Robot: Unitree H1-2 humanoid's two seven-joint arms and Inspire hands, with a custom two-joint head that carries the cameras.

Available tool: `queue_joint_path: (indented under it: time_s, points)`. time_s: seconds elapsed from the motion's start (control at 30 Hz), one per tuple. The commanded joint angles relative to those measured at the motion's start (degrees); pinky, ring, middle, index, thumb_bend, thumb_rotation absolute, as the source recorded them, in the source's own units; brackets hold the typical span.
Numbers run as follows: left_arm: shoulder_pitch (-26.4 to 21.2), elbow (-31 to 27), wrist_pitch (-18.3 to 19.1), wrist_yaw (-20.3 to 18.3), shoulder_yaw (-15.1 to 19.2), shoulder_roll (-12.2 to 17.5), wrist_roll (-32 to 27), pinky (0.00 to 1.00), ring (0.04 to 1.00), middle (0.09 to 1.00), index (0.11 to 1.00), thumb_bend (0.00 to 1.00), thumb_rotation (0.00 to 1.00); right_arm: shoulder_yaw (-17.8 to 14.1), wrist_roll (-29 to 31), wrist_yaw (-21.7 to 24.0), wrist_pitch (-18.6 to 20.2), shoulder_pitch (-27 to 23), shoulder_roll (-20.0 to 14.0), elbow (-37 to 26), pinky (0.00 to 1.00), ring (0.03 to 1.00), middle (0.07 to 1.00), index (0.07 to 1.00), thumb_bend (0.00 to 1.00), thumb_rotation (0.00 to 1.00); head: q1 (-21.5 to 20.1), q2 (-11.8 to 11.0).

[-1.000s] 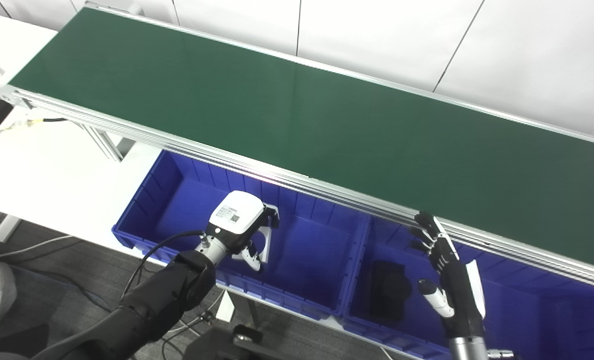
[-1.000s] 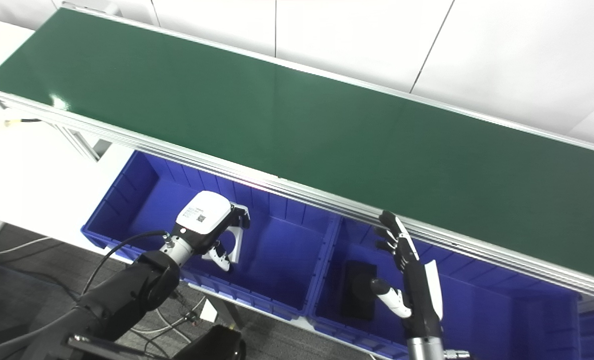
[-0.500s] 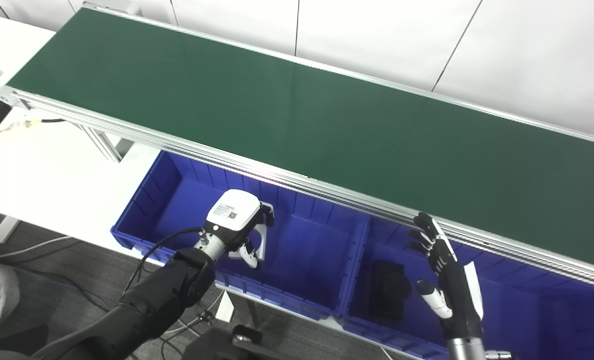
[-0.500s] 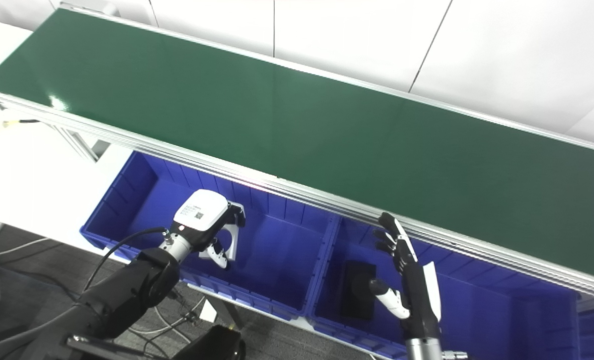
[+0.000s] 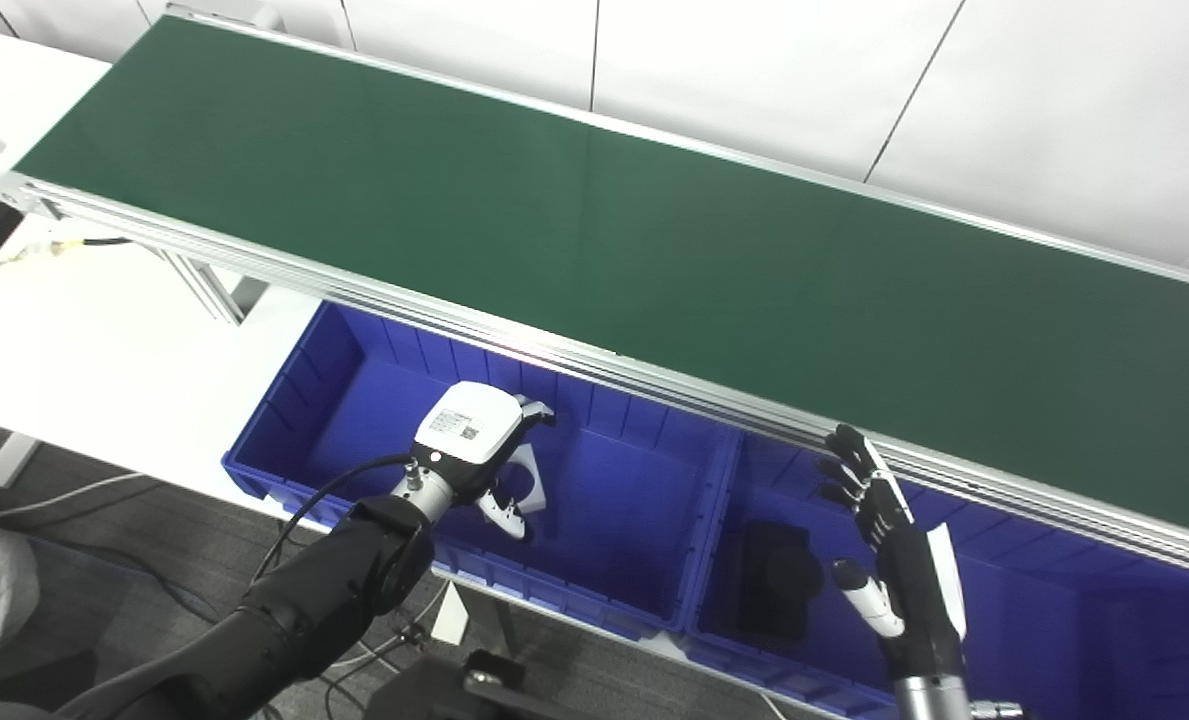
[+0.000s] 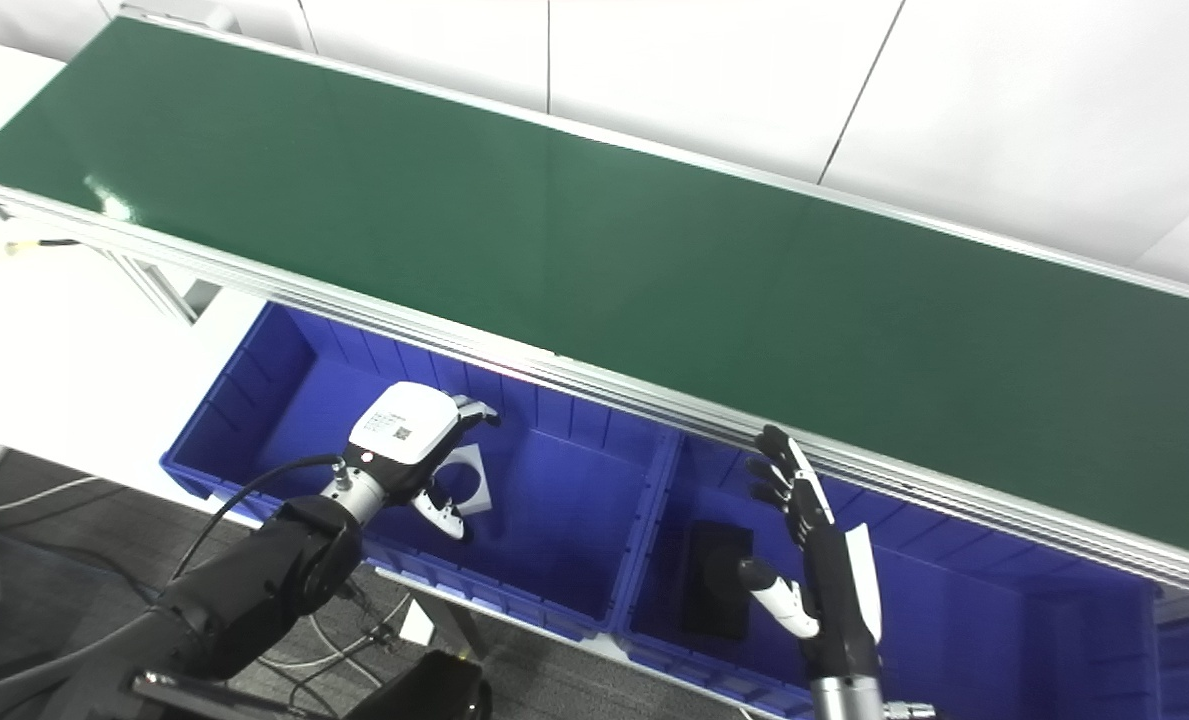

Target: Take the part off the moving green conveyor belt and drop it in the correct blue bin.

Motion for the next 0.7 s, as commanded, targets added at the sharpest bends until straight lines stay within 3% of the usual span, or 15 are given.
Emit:
queue_joint_path:
  time_s: [0.0,0.1,0.37,0.53,0.67]
  points:
    - [-0.3,-3.2,-0.5,1.3,0.5,0.9,-0.3,0.71,0.749,0.787,0.758,0.92,0.37,0.1,0.1,-0.9,-2.8,-0.5,-0.3,-1.3,0.78,0.843,0.901,0.923,0.92,0.90,0.0,-0.1]
    - [0.6,-6.5,-2.1,2.4,0.8,0.9,-1.0,0.71,0.744,0.785,0.756,0.91,0.39,0.2,0.3,-1.1,-2.9,-0.6,-0.4,-1.1,0.78,0.838,0.900,0.922,0.92,0.89,-0.1,-0.3]
    - [3.7,-16.7,-12.8,9.8,1.1,-0.2,-4.1,0.69,0.732,0.786,0.759,0.88,0.51,0.6,0.9,-1.1,-2.8,-0.8,-0.4,-0.3,0.78,0.838,0.908,0.921,0.93,0.88,-0.9,-1.1]
    - [5.4,-23.2,-18.7,10.9,1.2,-2.4,-6.2,0.67,0.731,0.794,0.777,0.88,0.63,1.2,0.6,-1.8,-2.9,-1.2,-0.2,0.4,0.78,0.837,0.919,0.918,0.92,0.88,-3.3,-1.4]
    - [6.5,-26.6,-23.7,8.4,0.6,-3.7,-9.6,0.68,0.739,0.792,0.790,0.86,0.55,2.1,-0.7,-3.1,-2.9,-1.3,0.2,0.7,0.78,0.829,0.912,0.914,0.92,0.89,-7.9,-1.2]
